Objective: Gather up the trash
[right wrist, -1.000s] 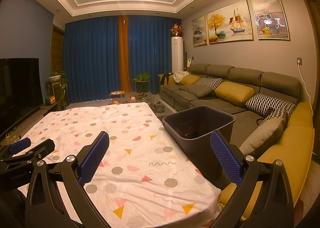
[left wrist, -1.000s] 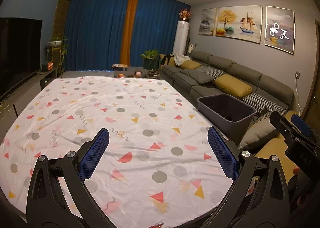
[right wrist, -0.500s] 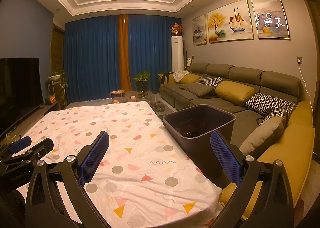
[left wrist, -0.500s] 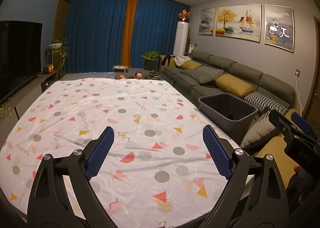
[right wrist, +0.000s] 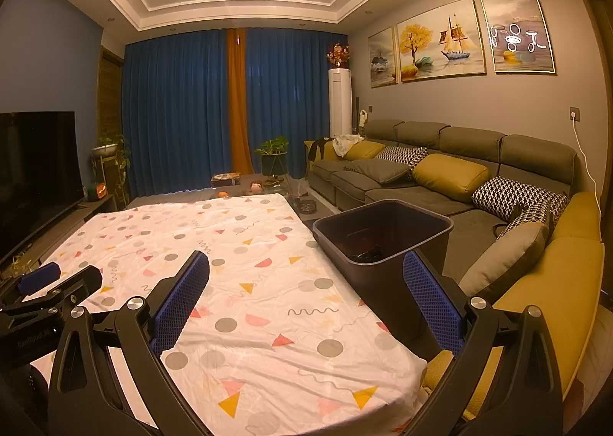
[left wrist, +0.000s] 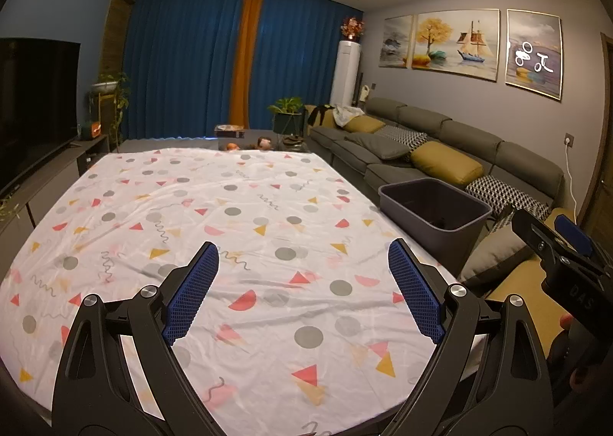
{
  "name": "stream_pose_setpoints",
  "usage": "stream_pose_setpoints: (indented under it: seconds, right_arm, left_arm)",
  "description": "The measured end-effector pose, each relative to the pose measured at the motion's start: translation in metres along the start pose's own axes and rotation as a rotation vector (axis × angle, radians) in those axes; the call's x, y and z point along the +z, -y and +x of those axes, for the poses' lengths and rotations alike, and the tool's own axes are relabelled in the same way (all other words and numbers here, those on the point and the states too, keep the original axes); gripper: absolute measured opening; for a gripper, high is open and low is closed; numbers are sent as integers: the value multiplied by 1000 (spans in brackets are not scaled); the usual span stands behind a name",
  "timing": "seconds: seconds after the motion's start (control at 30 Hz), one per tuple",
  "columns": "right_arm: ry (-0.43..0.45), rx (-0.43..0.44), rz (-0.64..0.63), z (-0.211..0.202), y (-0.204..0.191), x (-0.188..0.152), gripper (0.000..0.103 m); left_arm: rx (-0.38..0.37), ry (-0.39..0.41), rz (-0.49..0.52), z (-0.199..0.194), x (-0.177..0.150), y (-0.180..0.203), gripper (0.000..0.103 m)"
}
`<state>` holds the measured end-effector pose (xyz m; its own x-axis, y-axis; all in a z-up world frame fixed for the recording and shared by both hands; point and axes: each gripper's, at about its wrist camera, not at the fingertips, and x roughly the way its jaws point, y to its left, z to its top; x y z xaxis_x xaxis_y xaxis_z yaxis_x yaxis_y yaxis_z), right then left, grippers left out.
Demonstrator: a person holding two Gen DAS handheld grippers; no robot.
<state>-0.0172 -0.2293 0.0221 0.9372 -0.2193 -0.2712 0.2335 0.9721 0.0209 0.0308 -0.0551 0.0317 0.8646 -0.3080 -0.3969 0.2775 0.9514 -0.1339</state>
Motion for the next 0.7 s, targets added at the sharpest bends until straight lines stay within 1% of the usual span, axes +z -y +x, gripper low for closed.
stream_pose_setpoints:
  seconds: [0.7]
  right_arm:
    - [1,1,0,0,-2,0,98]
  left_arm:
    - [-14,1,2,-1,1,1,89]
